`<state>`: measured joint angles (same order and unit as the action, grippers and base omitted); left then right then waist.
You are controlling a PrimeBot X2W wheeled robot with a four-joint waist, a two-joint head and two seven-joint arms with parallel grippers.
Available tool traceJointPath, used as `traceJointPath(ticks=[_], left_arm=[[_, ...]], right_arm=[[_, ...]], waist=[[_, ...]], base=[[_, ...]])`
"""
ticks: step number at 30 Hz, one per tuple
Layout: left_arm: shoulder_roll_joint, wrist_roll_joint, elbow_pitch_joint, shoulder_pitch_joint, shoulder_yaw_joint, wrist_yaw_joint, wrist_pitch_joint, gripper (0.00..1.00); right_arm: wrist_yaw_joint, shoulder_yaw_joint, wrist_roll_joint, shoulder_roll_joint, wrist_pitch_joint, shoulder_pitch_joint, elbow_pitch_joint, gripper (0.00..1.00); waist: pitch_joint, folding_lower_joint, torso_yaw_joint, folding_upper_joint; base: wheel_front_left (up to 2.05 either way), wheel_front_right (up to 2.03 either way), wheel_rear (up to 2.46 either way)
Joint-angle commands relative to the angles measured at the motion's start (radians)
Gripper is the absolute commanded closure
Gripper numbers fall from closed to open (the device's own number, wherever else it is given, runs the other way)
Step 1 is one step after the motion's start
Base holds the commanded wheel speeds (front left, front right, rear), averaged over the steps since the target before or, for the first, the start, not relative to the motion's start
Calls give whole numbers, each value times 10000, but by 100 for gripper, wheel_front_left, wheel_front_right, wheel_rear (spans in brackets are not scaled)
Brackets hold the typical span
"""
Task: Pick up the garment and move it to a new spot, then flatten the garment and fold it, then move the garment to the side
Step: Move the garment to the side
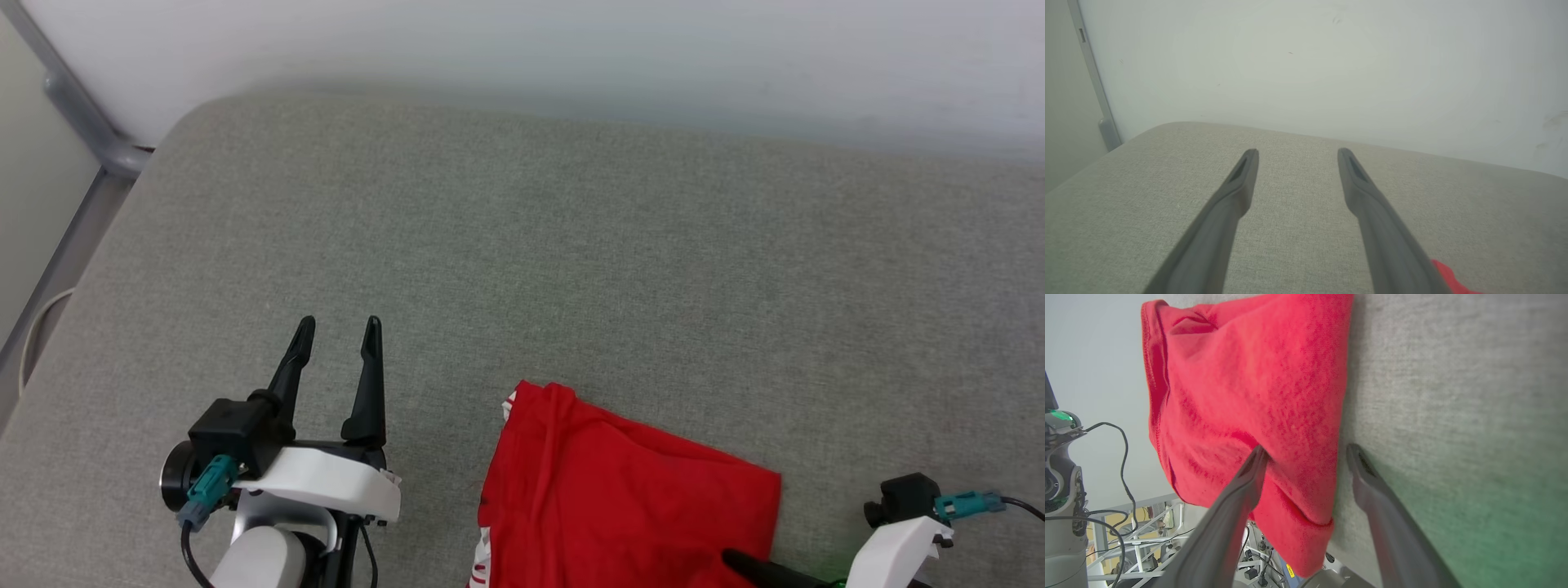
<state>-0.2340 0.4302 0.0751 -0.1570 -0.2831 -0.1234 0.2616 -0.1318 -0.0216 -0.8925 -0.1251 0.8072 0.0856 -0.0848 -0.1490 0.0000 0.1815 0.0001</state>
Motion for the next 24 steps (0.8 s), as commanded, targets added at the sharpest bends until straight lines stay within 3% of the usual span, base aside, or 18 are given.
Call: traceJointPath(ticks=[1, 4, 5, 6, 7, 15, 24], left_arm=[[113, -73, 49, -148, 71, 81, 45, 0], [203, -166, 121, -118, 216, 176, 45, 0], [252, -212, 138, -111, 257, 186, 45, 0], [301, -234, 168, -93, 282, 232, 45, 0], [341, -246, 197, -65, 333, 259, 43, 0], [427, -426, 421, 145, 530, 423, 45, 0], [360, -578, 293, 413, 779, 497, 34, 0]], right_arm=[[22, 165, -55, -36, -20, -90, -332, 0], [23, 477, -143, -66, -195, -204, -689, 0], [23, 561, -183, -76, -264, -247, -790, 37], [25, 664, -211, -92, -324, -318, -868, 88], [25, 785, -267, -86, -378, -365, -920, 100], [17, 1444, -462, -461, -1005, -754, -673, 100], [17, 2035, 1109, -2040, -1682, -1343, 70, 100]], waist=[[-164, 0, 127, -1], [-233, 0, 136, -1], [-245, 0, 124, -1], [-247, 0, 107, -1], [-232, 0, 76, -1], [215, 0, -304, -1], [575, 0, -1717, -1]], base=[[0, 0, 0], [0, 0, 0], [0, 0, 0], [0, 0, 0], [0, 0, 0], [0, 0, 0], [0, 0, 0]])
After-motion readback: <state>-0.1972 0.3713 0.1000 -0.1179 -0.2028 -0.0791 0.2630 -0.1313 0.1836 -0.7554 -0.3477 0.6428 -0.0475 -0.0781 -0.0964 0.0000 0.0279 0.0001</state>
